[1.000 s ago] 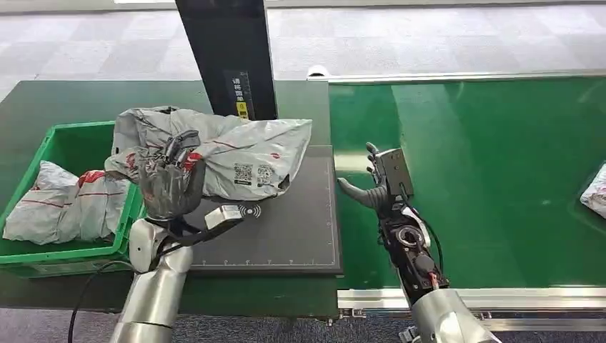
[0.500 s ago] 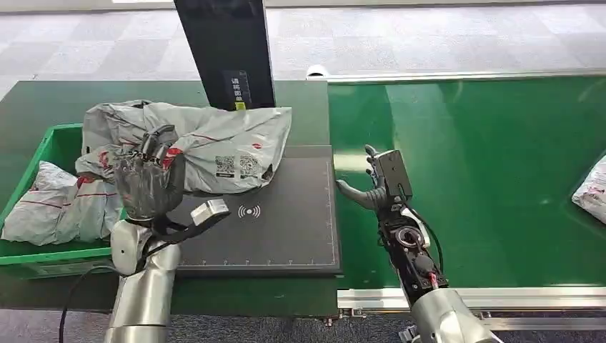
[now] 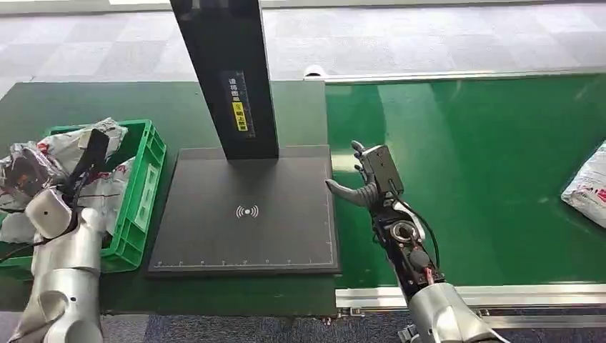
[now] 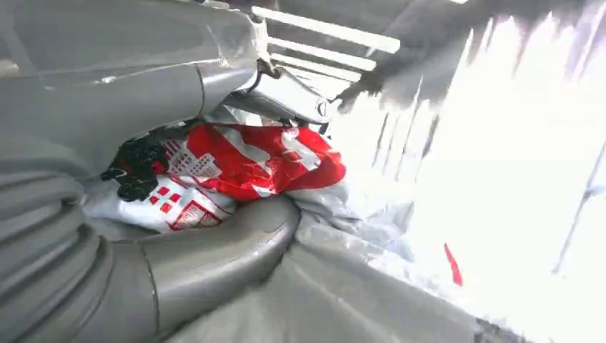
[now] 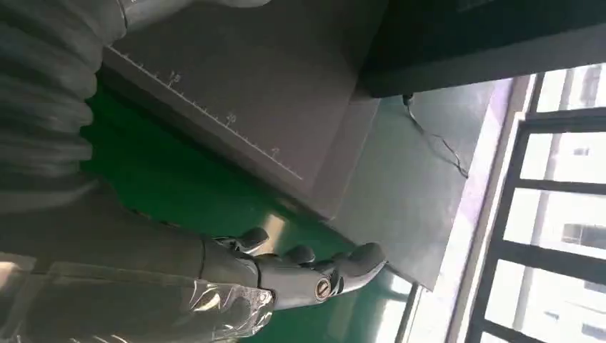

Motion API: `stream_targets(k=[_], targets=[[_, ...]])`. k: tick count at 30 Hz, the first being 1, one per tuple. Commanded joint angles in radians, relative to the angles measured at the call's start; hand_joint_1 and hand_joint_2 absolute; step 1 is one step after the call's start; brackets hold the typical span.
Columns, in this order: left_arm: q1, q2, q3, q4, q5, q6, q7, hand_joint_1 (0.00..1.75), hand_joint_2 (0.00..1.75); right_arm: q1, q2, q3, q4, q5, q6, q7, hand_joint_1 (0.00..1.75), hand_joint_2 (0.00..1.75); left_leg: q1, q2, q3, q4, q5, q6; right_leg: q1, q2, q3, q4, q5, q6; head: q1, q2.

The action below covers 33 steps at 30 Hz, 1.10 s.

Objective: Moved the parcel from conveyor to table for the left to box.

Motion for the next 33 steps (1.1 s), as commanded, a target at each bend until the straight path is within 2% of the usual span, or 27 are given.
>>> stream_targets(k=[1,4,7,8,9,11,13,14,15,16,17,18,19,20,22,23,24,33], targets=[[-0.080,0.121,-0.024,0.363,-0.047,-0.092,0.022,1.75,1.75,-0.046,0.028,0.050,0.038,0.015,0.016,0.011,0.00,1.75,-0.001,0.001,0.002,-0.001,-0.001,0.001,0.000,-0.001,0.003,-0.002,0.000,0.002,0.000,0.000],[-0.078,0.120,-0.113,0.386,-0.054,-0.227,0.022,1.75,1.75,-0.038,0.027,0.044,0.021,0.024,0.016,0.024,0.00,1.75,-0.001,-0.001,0.001,-0.001,0.000,0.000,-0.001,-0.002,0.001,-0.001,-0.001,0.001,0.000,0.000],[-0.053,0.082,-0.158,0.363,-0.053,-0.245,0.009,1.75,1.75,-0.037,0.024,0.036,0.019,0.031,0.015,0.026,0.00,1.75,-0.002,-0.003,0.001,-0.002,0.000,0.000,-0.002,-0.004,0.002,-0.002,-0.001,0.001,0.000,0.000],[-0.044,0.069,-0.160,0.349,-0.052,-0.226,0.010,1.27,1.75,-0.035,0.021,0.033,0.015,0.031,0.015,0.027,0.00,1.75,-0.002,-0.003,0.002,-0.002,0.001,0.000,-0.002,-0.004,0.003,-0.002,0.000,0.001,0.000,0.000],[-0.037,0.051,-0.164,0.321,-0.049,-0.163,0.006,0.00,1.75,-0.029,0.016,0.030,0.004,0.032,0.015,0.027,0.00,1.75,-0.002,-0.003,0.001,-0.002,0.000,0.000,-0.003,-0.004,0.002,-0.002,0.000,0.001,0.000,0.000],[-0.043,0.027,-0.154,0.280,-0.017,-0.033,-0.044,0.00,1.75,-0.012,0.005,0.024,-0.022,0.033,0.014,0.027,0.00,1.75,-0.003,-0.005,0.001,-0.002,0.001,0.001,-0.003,-0.006,0.002,-0.002,0.000,0.001,-0.001,0.000],[-0.050,-0.005,-0.126,0.218,0.103,0.128,-0.189,0.00,1.75,0.010,-0.004,0.016,-0.054,0.032,0.016,0.028,0.00,1.75,-0.002,-0.008,-0.001,-0.001,0.001,0.001,-0.002,-0.008,0.002,-0.002,-0.001,0.001,-0.001,0.000],[-0.051,-0.014,-0.116,0.198,0.147,0.156,-0.239,0.00,1.75,0.011,-0.005,0.016,-0.055,0.033,0.015,0.028,0.00,1.75,-0.002,-0.008,-0.001,-0.001,0.001,0.001,-0.002,-0.009,0.002,-0.003,-0.001,0.002,0.000,0.000],[-0.044,-0.030,-0.112,0.149,0.238,0.220,-0.343,0.00,1.75,0.012,-0.007,0.015,-0.055,0.033,0.015,0.028,0.00,1.75,-0.001,-0.009,-0.002,0.000,0.001,0.001,-0.001,-0.009,0.001,-0.002,-0.001,0.002,0.000,0.000],[-0.005,-0.049,-0.106,0.011,0.290,0.237,-0.435,0.00,1.75,0.010,-0.007,0.015,-0.050,0.035,0.014,0.025,0.00,1.75,-0.001,-0.010,-0.002,0.000,0.001,0.001,-0.001,-0.012,0.002,-0.003,-0.001,0.002,0.000,0.000],[0.030,-0.067,-0.091,-0.104,0.278,0.237,-0.481,0.00,1.75,0.008,-0.006,0.016,-0.047,0.036,0.014,0.022,0.00,1.75,-0.001,-0.008,-0.002,0.000,0.001,0.001,-0.001,-0.008,0.001,-0.002,-0.001,0.002,0.000,0.000],[0.062,-0.127,-0.006,-0.244,0.300,0.237,-0.605,0.00,1.75,0.004,-0.004,0.017,-0.039,0.037,0.013,0.016,0.00,1.75,-0.001,-0.007,-0.001,0.000,0.000,0.001,-0.001,-0.008,0.002,-0.002,-0.001,0.002,0.000,0.000],[0.065,-0.154,0.038,-0.284,0.305,0.237,-0.672,0.00,1.75,0.002,-0.003,0.017,-0.034,0.037,0.012,0.012,0.00,1.75,-0.001,-0.005,-0.002,0.000,0.000,0.001,-0.001,-0.006,0.001,-0.002,0.000,0.002,0.000,0.000],[0.065,-0.154,0.038,-0.284,0.305,0.237,-0.672,0.00,1.75,0.002,-0.003,0.017,-0.034,0.037,0.012,0.012,0.00,1.75,-0.001,-0.005,-0.001,0.000,0.000,0.001,-0.001,-0.007,0.002,-0.003,-0.001,0.002,0.000,0.000],[0.067,-0.239,0.167,-0.406,0.313,0.237,-0.868,0.00,1.75,-0.007,0.000,0.020,-0.014,0.038,0.012,0.002,0.00,1.75,-0.001,-0.004,-0.001,0.001,-0.001,0.001,-0.001,-0.005,0.001,-0.002,-0.001,0.002,0.000,0.000],[0.067,-0.239,0.167,-0.406,0.313,0.237,-0.868,0.00,1.75,-0.007,0.000,0.020,-0.014,0.038,0.012,0.002,0.00,1.75,-0.001,-0.005,-0.001,0.000,-0.001,0.001,-0.001,-0.007,0.002,-0.002,-0.001,0.003,0.000,0.000],[0.058,-0.281,0.233,-0.459,0.302,0.237,-0.963,0.00,1.75,-0.010,0.001,0.022,-0.007,0.038,0.013,-0.003,0.00,1.75,-0.001,-0.004,0.000,0.000,-0.001,0.001,-0.002,-0.006,0.002,-0.002,-0.001,0.003,0.000,0.000],[0.093,-0.297,0.170,-0.511,0.352,0.237,-0.949,0.00,1.75,-0.013,-0.002,0.024,0.004,0.038,0.012,-0.016,0.00,1.75,-0.002,-0.002,0.001,-0.002,0.000,0.001,-0.002,-0.005,0.002,-0.004,0.001,0.002,-0.001,0.000]])
